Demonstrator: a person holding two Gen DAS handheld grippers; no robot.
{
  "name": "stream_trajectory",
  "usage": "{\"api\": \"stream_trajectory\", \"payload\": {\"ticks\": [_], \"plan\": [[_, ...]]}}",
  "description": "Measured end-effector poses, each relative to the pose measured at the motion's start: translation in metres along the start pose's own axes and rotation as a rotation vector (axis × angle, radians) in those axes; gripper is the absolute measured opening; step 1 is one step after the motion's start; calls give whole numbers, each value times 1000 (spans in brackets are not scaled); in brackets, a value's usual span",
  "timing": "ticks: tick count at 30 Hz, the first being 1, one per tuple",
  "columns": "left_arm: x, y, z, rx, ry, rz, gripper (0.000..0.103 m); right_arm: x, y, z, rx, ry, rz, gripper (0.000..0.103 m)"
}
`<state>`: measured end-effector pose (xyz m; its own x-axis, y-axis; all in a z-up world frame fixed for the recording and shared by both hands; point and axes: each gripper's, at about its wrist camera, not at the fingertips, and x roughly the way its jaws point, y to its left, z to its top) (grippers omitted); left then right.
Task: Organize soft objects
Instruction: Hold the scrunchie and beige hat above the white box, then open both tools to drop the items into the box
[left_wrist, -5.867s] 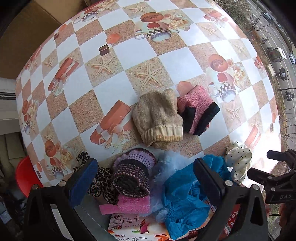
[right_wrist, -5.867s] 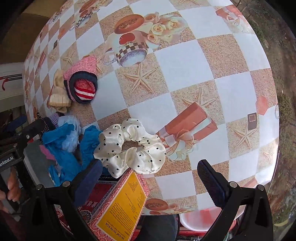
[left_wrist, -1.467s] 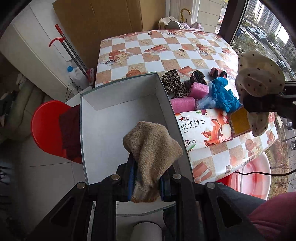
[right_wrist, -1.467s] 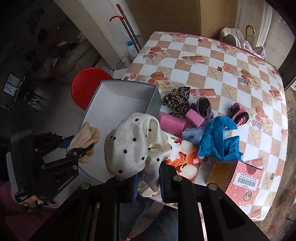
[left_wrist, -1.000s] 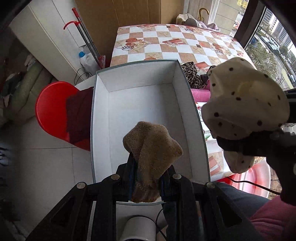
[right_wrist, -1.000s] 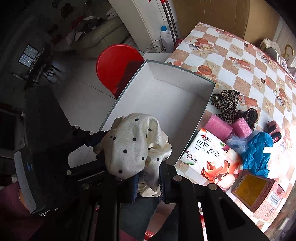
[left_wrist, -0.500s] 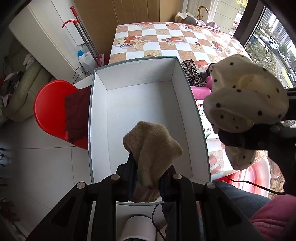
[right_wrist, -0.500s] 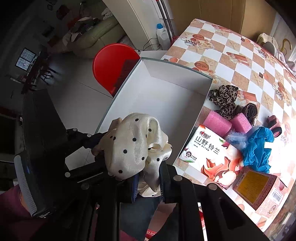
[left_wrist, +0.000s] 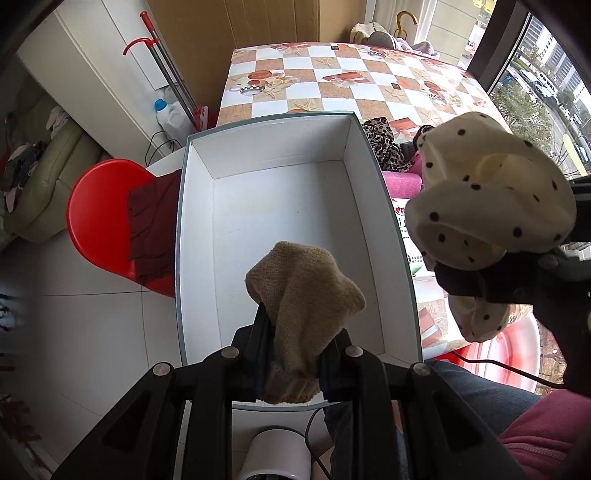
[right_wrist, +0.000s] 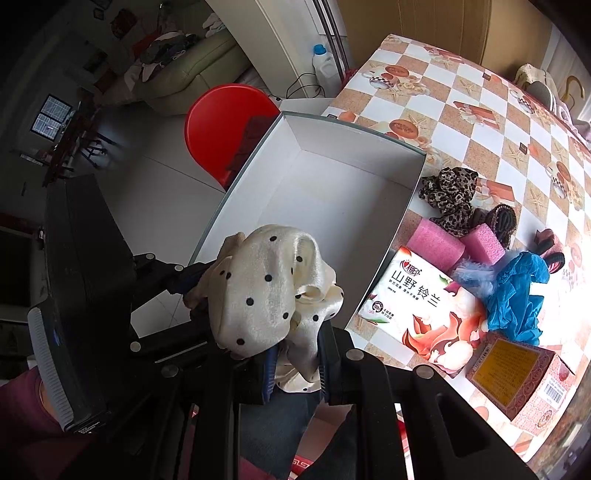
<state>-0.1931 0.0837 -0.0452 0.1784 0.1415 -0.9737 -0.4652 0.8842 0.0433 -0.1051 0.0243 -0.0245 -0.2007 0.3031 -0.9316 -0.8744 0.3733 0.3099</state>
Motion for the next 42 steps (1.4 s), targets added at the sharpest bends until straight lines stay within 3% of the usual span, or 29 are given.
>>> {"api": "stream_trajectory", "payload": {"ticks": [38,40,42], "plan": [[17,21,0,-46,50,26,25,24,6,10,-24,58,48,20],[17,21,-1,-45,45,23,27,26,7,11,-29,63,48,20],[15,20,-1,-34,31,34,43,28,7,12,-31,70,54,24]]}}
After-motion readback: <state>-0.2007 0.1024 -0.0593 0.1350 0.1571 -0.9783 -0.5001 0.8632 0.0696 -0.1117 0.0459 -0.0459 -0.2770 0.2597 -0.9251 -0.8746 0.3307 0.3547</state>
